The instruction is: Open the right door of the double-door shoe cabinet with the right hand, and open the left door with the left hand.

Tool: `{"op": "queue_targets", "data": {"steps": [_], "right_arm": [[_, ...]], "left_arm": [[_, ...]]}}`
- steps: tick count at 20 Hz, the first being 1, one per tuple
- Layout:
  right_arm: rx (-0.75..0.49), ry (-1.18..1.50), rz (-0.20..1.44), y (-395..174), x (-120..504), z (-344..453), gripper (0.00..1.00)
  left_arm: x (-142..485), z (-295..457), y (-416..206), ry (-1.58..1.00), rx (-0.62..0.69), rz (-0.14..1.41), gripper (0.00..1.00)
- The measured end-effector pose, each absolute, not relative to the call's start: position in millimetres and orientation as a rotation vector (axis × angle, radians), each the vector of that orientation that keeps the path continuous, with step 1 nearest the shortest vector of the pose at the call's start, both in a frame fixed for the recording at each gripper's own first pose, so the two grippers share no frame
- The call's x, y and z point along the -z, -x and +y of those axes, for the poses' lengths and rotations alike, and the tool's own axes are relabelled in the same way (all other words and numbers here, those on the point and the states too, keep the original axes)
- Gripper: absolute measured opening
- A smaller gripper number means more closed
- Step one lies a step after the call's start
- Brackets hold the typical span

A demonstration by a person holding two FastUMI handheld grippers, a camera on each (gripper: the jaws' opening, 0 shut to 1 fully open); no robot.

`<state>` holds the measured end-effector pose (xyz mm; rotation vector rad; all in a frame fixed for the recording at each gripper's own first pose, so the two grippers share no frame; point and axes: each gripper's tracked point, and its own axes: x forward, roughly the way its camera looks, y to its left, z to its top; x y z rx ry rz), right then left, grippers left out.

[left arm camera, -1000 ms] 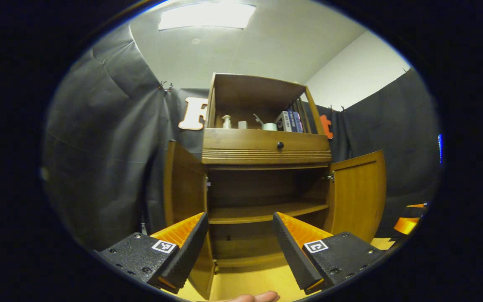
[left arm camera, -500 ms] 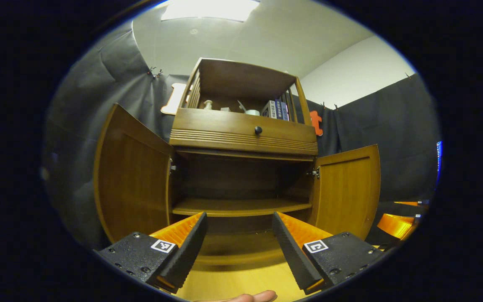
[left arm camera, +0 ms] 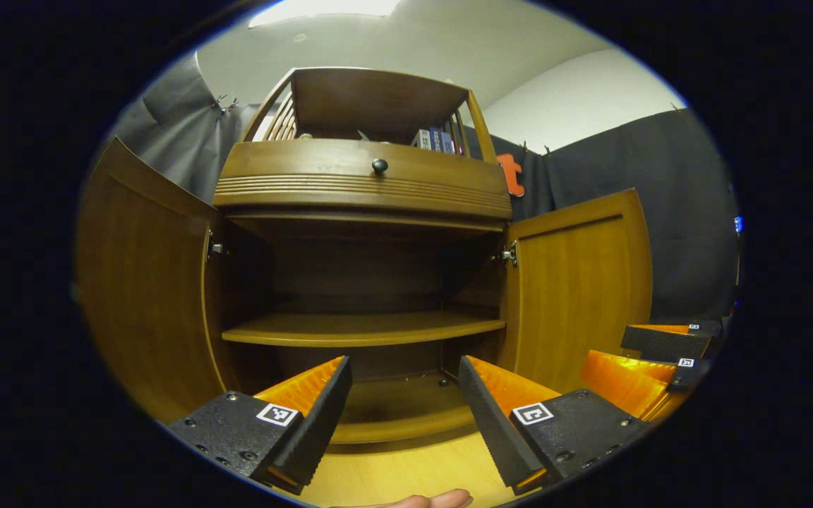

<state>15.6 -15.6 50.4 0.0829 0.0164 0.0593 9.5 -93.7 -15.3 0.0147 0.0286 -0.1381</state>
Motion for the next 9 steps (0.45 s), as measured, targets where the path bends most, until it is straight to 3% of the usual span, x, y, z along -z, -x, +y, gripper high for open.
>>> {"op": "queue_targets", "data": {"steps": [5, 9], "right_arm": [[-0.015, -0.127, 0.105, -44.1, 3.2, -27.5, 0.96], [0.003, -0.109, 0.127, -33.5, 15.7, -29.5, 0.96]], "left_arm": [[27.0, -83.3, -24.4, -0.013, 0.095, 0.061, 0.97], [26.2, -81.8, -25.5, -0.026, 0.102, 0.06, 0.97]]}}
